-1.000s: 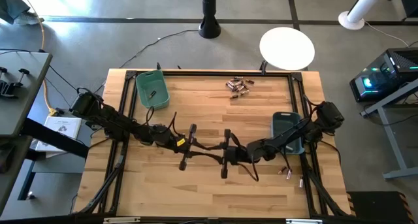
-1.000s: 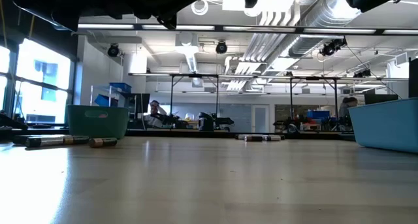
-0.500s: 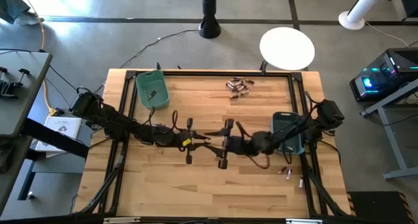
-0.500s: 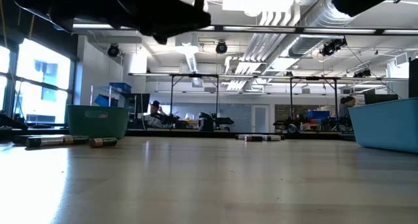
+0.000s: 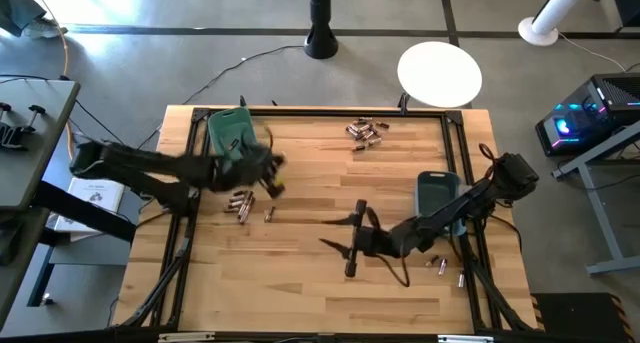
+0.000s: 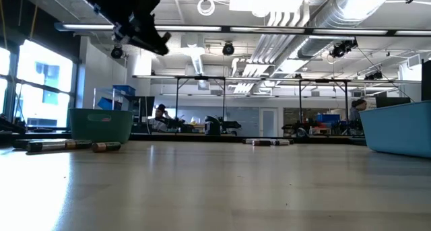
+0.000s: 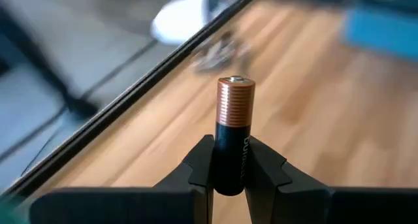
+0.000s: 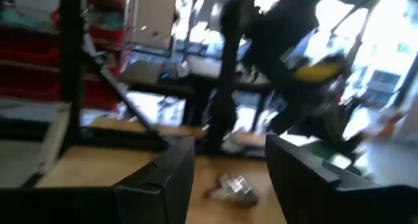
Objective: Sort batteries
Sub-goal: Put the black battery into the green bin
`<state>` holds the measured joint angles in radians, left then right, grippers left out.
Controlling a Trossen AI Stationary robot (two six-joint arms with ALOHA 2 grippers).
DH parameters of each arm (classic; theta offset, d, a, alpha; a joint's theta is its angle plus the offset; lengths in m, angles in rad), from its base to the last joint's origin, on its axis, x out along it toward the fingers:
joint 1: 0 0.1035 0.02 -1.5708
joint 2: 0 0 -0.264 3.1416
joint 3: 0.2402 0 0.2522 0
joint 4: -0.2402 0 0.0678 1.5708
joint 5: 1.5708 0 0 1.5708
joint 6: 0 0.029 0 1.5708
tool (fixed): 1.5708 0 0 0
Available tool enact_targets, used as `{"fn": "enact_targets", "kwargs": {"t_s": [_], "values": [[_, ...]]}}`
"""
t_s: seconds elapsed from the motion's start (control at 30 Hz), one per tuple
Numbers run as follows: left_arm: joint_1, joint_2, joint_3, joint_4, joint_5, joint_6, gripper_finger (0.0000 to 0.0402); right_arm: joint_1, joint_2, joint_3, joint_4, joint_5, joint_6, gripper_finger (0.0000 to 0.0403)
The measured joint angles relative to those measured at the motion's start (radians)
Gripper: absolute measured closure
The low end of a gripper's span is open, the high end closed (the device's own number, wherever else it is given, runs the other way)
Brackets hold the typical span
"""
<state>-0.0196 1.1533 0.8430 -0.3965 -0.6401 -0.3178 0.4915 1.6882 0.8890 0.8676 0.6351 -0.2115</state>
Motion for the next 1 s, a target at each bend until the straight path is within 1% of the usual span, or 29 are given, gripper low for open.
{"fn": "enact_targets", "kwargs": {"t_s": [0.07, 0.13, 0.23, 0.3, 0.37, 0.43, 0.7, 1.0], "values": [[0.091, 0.000, 0.096, -0.206, 0.053, -0.038, 0.0361, 0.006, 0.009, 0.000, -0.050, -0.012, 0.068, 0.0222], [0.178, 0.022, 0.178, -0.362, 0.096, -0.045, 0.0361, 0.009, 0.022, 0.000, -0.067, -0.016, 0.100, 0.0222], [0.310, 0.077, 0.262, -0.530, 0.157, -0.038, 0.0361, 0.013, 0.040, 0.000, -0.053, -0.018, 0.102, 0.0222], [0.400, 0.117, 0.285, -0.601, 0.233, -0.008, 0.0361, 0.013, 0.047, 0.000, -0.051, -0.018, 0.101, 0.0222], [0.486, 0.158, 0.284, -0.642, 0.326, 0.026, 0.0361, 0.013, 0.051, 0.000, -0.049, -0.034, 0.101, 0.0222], [0.556, 0.209, 0.282, -0.672, 0.383, 0.065, 0.0361, 0.013, 0.051, 0.000, -0.053, -0.051, 0.101, 0.0222], [0.727, 0.410, 0.282, -0.732, 0.399, 0.142, 0.0361, 0.013, 0.051, -0.004, -0.059, -0.068, 0.100, 0.0222], [0.859, 0.560, 0.282, -0.728, 0.432, 0.225, 0.0361, 0.013, 0.052, -0.004, -0.062, -0.083, 0.103, 0.0222]]}}
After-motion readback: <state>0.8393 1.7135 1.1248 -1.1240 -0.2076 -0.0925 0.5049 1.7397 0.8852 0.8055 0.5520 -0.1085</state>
